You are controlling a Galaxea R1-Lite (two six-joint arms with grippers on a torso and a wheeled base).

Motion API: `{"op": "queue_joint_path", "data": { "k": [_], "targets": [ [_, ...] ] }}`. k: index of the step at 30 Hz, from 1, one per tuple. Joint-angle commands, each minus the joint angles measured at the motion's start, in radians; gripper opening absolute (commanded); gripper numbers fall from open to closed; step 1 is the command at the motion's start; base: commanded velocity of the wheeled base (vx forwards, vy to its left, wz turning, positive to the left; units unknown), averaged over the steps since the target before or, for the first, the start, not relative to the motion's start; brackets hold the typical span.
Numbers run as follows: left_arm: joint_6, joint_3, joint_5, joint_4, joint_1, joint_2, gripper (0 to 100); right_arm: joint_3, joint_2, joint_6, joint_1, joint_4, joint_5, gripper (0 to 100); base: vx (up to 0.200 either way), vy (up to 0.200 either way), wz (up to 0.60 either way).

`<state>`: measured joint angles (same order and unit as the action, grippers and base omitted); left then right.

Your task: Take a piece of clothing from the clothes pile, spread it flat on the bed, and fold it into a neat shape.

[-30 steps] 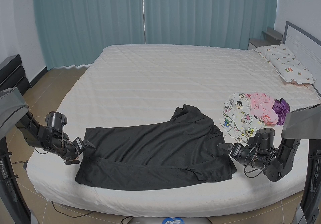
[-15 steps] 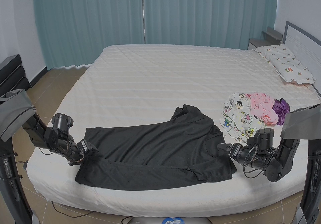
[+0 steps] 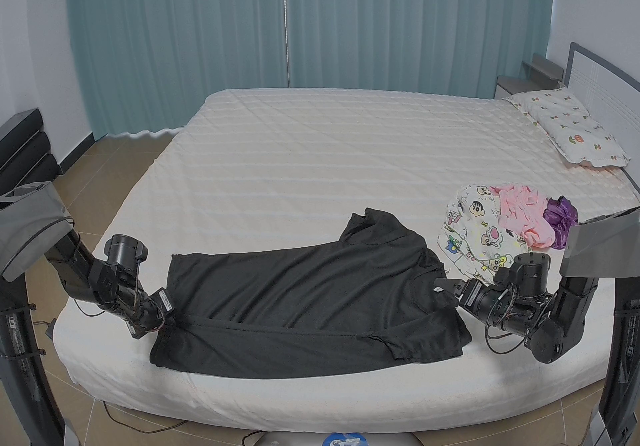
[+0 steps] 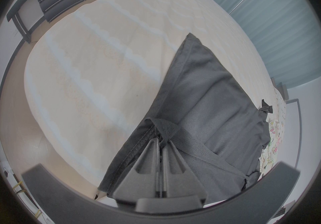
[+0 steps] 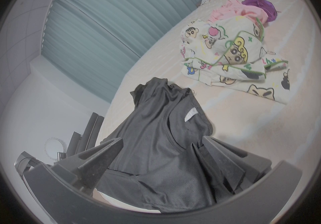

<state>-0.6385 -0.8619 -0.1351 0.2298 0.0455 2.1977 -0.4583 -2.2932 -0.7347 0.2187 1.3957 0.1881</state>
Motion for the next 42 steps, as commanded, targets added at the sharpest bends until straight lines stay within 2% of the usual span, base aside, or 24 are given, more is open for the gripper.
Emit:
{"op": "queue_joint_path", "data": {
  "k": [1, 9, 12, 19, 33, 34, 42],
  "targets": [
    [-0.012, 0.011, 0.002, 0.000, 0.005, -0.015, 0, 0.009, -0.003, 0.003, 0.011, 0.020, 0.001, 100, 0.000, 0.000, 0.00],
    [-0.018, 0.018, 0.002, 0.000, 0.007, -0.018, 0, 0.000, -0.031, 0.031, 0.025, 0.040, 0.013, 100, 0.000, 0.000, 0.00],
    [-0.020, 0.021, -0.001, 0.000, 0.013, -0.016, 0, -0.014, -0.081, 0.098, 0.021, 0.042, 0.021, 100, 0.000, 0.000, 0.00],
    [-0.020, 0.023, -0.008, 0.000, 0.013, -0.013, 0, -0.013, -0.124, 0.158, -0.013, 0.072, 0.073, 100, 0.000, 0.000, 0.00],
    [-0.020, 0.023, -0.012, 0.000, 0.013, -0.012, 0, -0.008, -0.177, 0.192, -0.012, 0.111, 0.093, 100, 0.000, 0.000, 0.00],
    [-0.020, 0.023, -0.012, 0.000, 0.013, -0.012, 0, -0.010, -0.181, 0.198, -0.012, 0.111, 0.093, 0, 0.000, 0.000, 0.00],
    [-0.020, 0.023, -0.012, 0.000, 0.014, -0.009, 0, -0.005, -0.201, 0.227, -0.016, 0.115, 0.093, 0, 0.000, 0.000, 0.00]
  ]
}}
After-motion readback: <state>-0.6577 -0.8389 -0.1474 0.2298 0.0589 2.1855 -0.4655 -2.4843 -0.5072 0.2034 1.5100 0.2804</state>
